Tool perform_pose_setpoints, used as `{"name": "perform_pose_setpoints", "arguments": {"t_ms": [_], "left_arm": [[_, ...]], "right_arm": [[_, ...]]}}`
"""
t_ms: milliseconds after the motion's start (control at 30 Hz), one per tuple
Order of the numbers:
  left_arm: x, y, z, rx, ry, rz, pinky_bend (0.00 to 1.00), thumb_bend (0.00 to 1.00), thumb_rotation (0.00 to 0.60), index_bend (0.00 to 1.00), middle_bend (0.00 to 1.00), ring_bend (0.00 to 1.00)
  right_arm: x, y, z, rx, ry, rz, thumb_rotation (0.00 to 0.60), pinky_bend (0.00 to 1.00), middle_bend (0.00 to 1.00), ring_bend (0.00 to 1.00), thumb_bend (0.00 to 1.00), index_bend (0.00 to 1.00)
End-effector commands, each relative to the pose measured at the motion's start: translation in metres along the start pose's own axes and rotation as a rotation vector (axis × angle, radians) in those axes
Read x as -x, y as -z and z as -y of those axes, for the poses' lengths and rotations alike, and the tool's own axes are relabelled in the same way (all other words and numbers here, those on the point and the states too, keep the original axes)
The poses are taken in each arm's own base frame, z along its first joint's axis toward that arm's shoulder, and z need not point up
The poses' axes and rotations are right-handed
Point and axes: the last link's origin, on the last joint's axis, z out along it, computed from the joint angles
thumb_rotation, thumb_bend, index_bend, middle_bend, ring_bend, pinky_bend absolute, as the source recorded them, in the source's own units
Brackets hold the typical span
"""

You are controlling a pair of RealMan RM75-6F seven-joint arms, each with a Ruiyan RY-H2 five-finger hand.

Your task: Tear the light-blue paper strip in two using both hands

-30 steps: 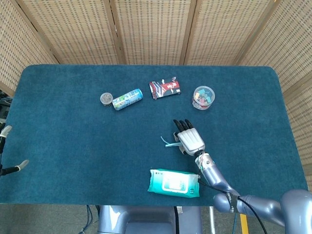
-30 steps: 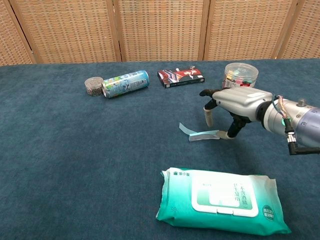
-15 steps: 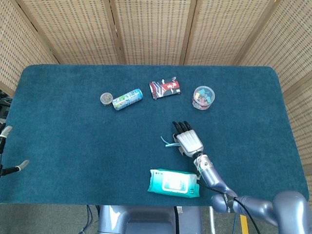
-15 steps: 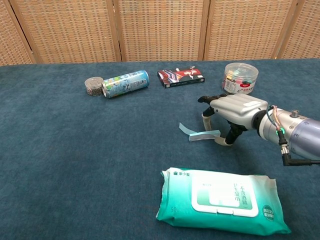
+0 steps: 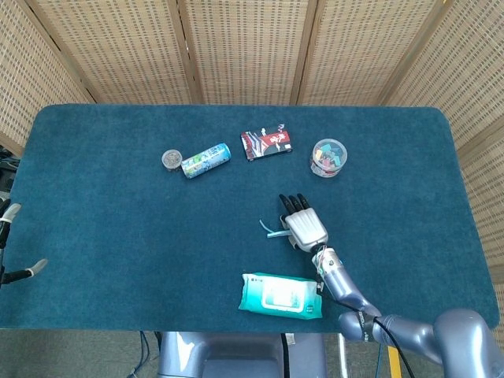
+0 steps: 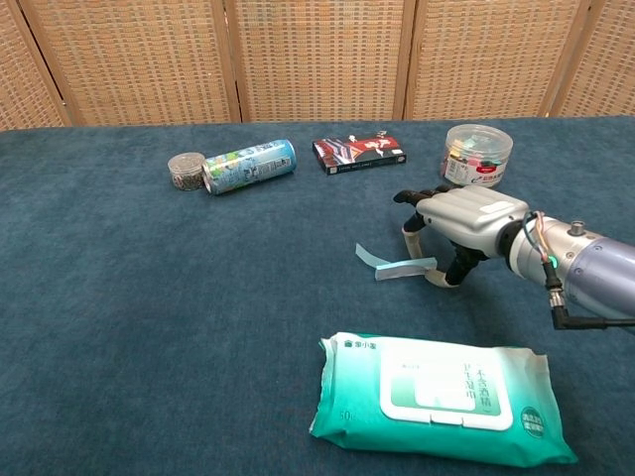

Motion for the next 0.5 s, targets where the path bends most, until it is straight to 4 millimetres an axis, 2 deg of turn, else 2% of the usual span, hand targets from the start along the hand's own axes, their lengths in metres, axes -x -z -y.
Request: {"name": "perform_pose_setpoints", "arguments": {"t_ms": [33, 300, 500], "left_arm": [[0.000, 0.000, 0.000, 0.000, 0.000, 0.003, 0.00, 0.00, 0.600, 0.00, 0.00, 0.00], [0.002, 0.001, -0.001, 0.010, -0.005, 0.018, 0.00, 0.00, 0.600, 0.00, 0.00, 0.00], [0.004, -0.005, -0.004, 0.030, -0.038, 0.031, 0.00, 0.00, 0.600, 0.00, 0.00, 0.00]], "right_arm": [[0.000, 0.000, -0.001, 0.001, 0.001, -0.002, 0.600, 0.00, 0.00, 0.00, 0.41, 0.54], [0.000, 0.001, 0.001, -0.006, -0.026, -0.004, 0.600, 0.00, 0.00, 0.00, 0.46, 0.60], [-0.010, 0.004, 0.004, -0.024, -0.059, -0.025, 0.600, 0.00, 0.00, 0.00, 0.47, 0.61]]}}
